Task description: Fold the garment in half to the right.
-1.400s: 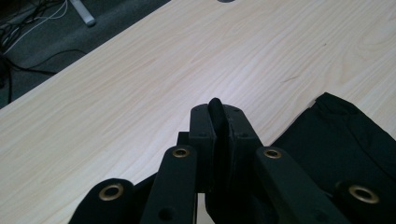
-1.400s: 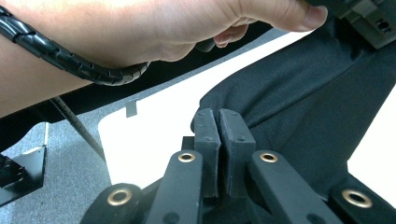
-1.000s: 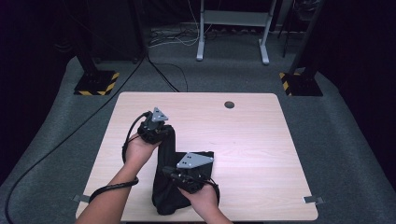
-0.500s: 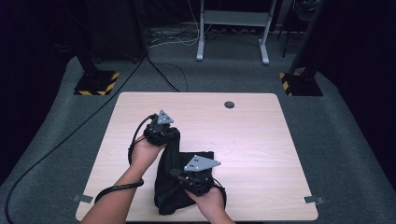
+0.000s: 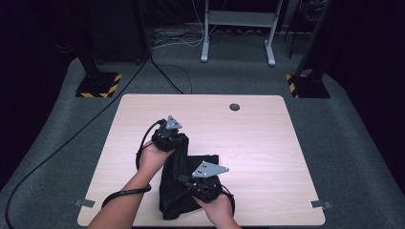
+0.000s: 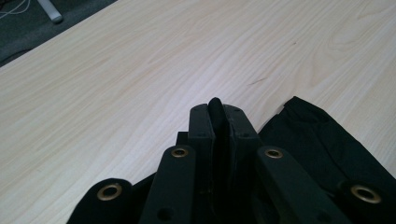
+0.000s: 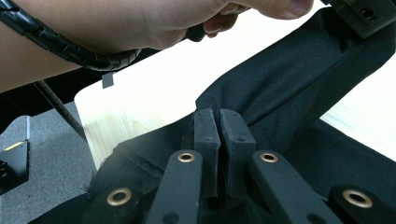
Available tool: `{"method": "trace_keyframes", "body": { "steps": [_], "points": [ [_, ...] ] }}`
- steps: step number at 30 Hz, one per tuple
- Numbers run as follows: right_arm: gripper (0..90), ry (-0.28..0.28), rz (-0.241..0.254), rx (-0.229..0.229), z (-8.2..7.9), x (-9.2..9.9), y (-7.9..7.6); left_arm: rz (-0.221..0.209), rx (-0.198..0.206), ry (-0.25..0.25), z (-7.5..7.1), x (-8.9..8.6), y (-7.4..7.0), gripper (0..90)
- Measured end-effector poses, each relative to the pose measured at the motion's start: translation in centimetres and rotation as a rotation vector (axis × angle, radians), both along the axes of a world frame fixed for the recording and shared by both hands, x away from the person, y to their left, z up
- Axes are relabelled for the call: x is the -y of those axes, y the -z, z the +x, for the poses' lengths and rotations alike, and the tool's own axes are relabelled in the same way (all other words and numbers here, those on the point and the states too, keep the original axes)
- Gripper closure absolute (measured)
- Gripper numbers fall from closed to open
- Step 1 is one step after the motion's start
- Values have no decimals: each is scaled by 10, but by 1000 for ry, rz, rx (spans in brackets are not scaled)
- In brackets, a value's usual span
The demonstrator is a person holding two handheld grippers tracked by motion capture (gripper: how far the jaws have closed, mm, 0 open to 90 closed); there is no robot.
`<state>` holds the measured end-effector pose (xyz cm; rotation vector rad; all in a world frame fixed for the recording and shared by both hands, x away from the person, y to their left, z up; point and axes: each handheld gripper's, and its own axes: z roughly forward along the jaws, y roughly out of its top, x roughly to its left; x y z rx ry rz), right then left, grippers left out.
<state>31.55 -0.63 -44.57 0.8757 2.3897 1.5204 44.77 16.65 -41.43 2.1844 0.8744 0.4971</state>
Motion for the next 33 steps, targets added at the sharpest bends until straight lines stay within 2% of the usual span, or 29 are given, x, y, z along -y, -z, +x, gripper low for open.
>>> {"method": "trace_keyframes", "body": {
  "steps": [23, 33],
  "points": [
    [866, 24, -20, -24, -3, 9, 14, -22, -30, 14, 2, 13, 18, 814],
    [866, 32, -36, -30, -5, 12, 20, -26, -46, 23, 3, 17, 25, 781]
  ]
}}
